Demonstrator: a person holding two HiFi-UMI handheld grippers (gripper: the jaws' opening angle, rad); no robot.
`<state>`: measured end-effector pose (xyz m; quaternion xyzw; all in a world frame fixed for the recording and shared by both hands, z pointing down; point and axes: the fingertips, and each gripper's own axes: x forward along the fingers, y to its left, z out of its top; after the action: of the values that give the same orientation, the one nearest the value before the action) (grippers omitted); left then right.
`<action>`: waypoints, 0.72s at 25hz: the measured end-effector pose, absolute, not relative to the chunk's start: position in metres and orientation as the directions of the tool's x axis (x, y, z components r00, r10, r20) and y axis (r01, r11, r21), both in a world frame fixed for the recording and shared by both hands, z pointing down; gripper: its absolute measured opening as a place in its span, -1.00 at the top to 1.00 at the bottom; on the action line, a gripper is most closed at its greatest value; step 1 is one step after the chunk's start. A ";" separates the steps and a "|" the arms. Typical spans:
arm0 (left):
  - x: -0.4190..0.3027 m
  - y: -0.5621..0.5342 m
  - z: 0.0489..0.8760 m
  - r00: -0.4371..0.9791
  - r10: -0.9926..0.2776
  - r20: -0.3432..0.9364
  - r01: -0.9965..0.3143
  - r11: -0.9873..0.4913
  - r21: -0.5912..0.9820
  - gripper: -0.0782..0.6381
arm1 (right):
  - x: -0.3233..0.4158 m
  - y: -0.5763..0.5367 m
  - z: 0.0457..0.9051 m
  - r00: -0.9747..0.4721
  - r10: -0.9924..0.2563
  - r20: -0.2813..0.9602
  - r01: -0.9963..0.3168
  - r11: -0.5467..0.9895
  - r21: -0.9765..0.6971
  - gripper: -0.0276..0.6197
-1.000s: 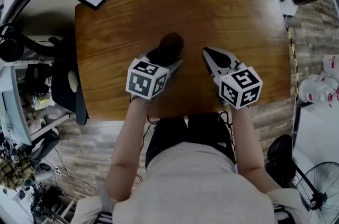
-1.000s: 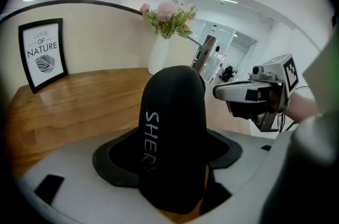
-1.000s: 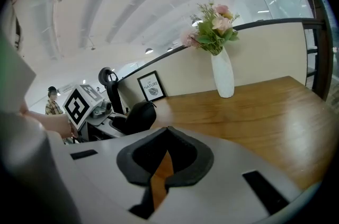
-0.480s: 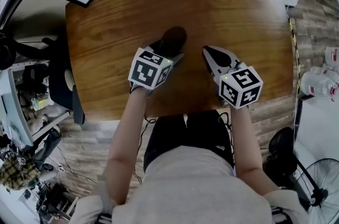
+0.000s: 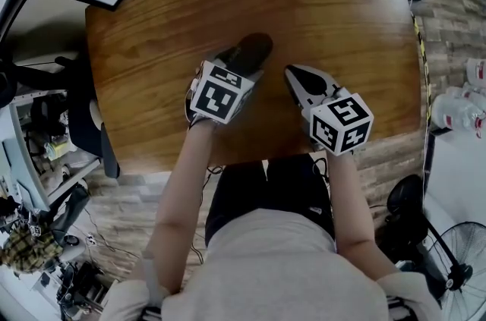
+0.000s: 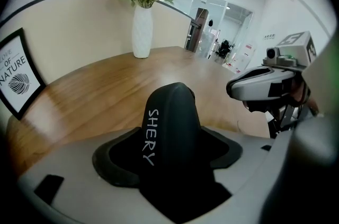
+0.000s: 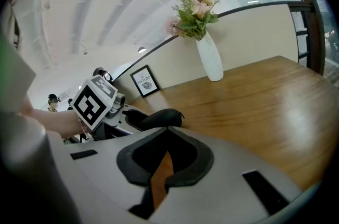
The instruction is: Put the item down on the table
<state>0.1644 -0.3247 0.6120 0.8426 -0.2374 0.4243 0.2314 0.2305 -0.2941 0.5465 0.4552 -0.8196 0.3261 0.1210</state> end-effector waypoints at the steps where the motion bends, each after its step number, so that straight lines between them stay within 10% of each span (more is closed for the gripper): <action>1: 0.165 -0.325 0.612 0.530 -0.208 0.822 -0.596 -0.781 0.187 -0.21 | 0.231 -0.294 0.547 -0.555 -0.668 0.495 -0.826 0.371 -0.425 0.88; 18: 0.169 -0.322 0.606 0.584 -0.240 0.776 -0.598 -0.774 0.210 -0.22 | 0.225 -0.290 0.542 -0.563 -0.661 0.496 -0.823 0.390 -0.413 0.88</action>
<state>0.1695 -0.3215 0.6062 0.8591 -0.2437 0.3857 0.2317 0.2249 -0.2902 0.5420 0.4501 -0.8241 0.3199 0.1265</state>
